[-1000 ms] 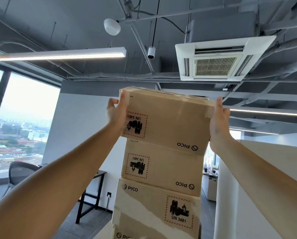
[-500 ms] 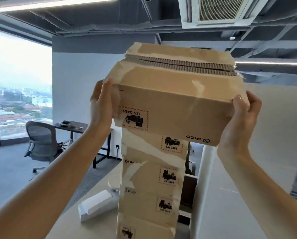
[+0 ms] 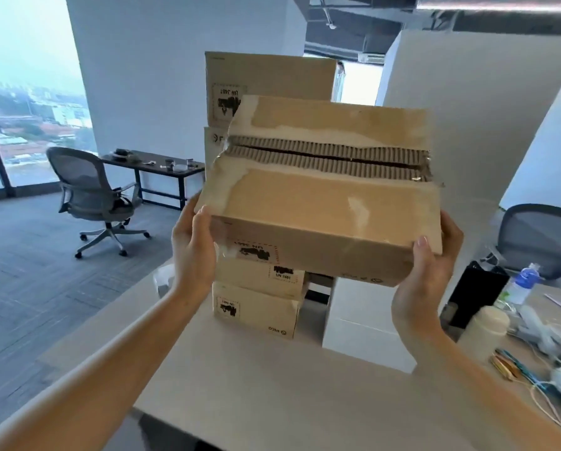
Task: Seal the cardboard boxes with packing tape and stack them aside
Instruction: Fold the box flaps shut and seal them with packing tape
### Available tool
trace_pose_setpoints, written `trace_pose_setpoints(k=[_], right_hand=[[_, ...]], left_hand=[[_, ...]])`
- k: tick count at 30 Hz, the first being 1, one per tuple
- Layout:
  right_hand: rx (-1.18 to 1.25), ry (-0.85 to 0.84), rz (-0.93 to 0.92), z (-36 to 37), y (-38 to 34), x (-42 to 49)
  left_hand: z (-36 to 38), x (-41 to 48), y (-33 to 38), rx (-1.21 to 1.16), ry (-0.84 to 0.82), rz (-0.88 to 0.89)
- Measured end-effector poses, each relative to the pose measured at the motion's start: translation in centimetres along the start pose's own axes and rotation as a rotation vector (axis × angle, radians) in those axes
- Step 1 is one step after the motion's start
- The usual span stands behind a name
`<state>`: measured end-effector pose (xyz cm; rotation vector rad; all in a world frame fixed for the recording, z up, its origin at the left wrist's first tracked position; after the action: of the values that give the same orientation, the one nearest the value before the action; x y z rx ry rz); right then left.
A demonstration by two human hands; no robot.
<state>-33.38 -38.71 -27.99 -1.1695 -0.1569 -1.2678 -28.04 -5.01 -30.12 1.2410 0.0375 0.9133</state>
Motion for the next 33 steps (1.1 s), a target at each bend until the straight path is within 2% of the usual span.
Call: trace_pose_setpoints(k=[8,11,17,22,29,33], right_hand=[[-0.293,-0.064,0.195,-14.0,5.4,-8.9],[-0.377,-0.098,0.365,-18.0,8.4,-12.3],[-0.561,-0.126,0.626,-23.2,14.3,-16.7],[-0.744,-0.199,0.847,-26.4,18.9,-21.1],[-0.743,-0.098,1.026,-27.3,21.8,-22.7],[-0.659,0.121,1.143,-28.0,21.7,-20.7]], left_hand=[[-4.0,-13.1,-11.1,0.196,-0.101,-0.212],[-5.6,-17.3,-17.0,0.276,-0.143,-0.361],[-7.7,-22.2,-25.8,0.438,-0.215,-0.578],[-7.9,-23.5,-28.8,0.497,-0.287,-0.7],[-8.2,-23.8,-31.0,0.496,-0.325,-0.868],[-7.8,-21.4,-31.0,0.504,-0.278,-0.871]])
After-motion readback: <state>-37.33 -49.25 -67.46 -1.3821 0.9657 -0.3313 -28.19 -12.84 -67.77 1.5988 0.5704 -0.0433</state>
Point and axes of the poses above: each hand's wrist, its own x-axis towards the middle knuckle, its own z-axis out of the palm, y = z × x, the point moved 9 cm from there along x, towards the middle knuckle, and after that the axes turned 15 degrees about y, right-handed, at the moved point
